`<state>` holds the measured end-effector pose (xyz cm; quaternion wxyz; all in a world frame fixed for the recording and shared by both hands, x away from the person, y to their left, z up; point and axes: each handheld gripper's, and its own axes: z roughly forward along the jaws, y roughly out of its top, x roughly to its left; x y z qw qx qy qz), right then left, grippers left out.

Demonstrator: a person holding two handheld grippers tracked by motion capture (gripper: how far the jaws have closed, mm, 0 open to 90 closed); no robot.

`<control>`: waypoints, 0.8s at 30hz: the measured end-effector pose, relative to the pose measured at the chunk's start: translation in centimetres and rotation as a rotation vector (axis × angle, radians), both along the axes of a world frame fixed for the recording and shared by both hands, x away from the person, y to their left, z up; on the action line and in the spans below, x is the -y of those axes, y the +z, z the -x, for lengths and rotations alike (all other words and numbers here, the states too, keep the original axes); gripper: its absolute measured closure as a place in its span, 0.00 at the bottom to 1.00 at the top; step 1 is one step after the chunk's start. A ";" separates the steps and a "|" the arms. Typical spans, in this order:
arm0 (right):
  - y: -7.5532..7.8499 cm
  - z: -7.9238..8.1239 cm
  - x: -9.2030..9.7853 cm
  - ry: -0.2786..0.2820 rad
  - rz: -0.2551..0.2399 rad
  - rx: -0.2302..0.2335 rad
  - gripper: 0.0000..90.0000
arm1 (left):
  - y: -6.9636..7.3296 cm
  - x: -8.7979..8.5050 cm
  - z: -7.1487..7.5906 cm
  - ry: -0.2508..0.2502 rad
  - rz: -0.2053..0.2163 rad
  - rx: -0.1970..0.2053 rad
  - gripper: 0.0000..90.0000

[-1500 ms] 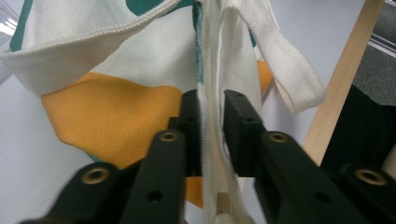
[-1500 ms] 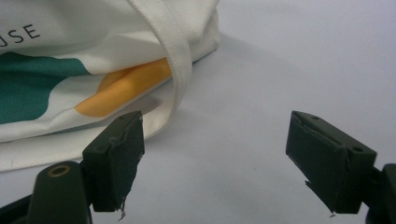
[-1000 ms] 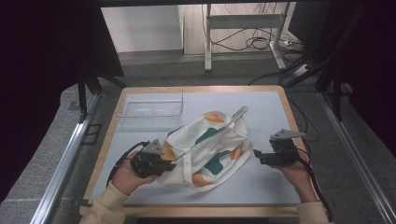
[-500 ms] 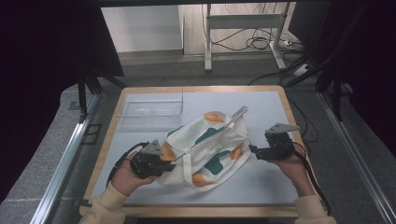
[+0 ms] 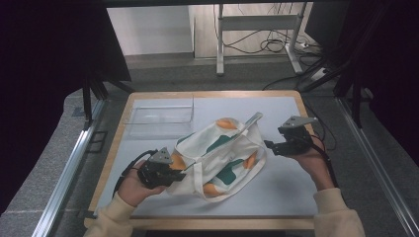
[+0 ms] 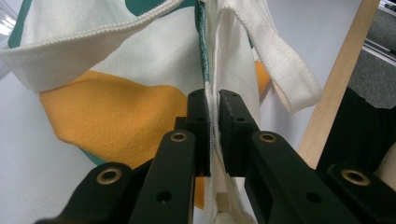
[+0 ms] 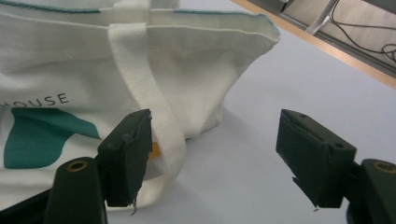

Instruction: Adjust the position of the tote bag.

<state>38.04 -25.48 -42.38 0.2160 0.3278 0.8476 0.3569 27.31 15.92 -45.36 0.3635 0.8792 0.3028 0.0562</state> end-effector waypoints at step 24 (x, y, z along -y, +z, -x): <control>2.2 -4.5 -1.4 0.067 0.044 -0.058 0.33 | 0.2 0.0 0.2 -0.002 0.003 0.000 0.94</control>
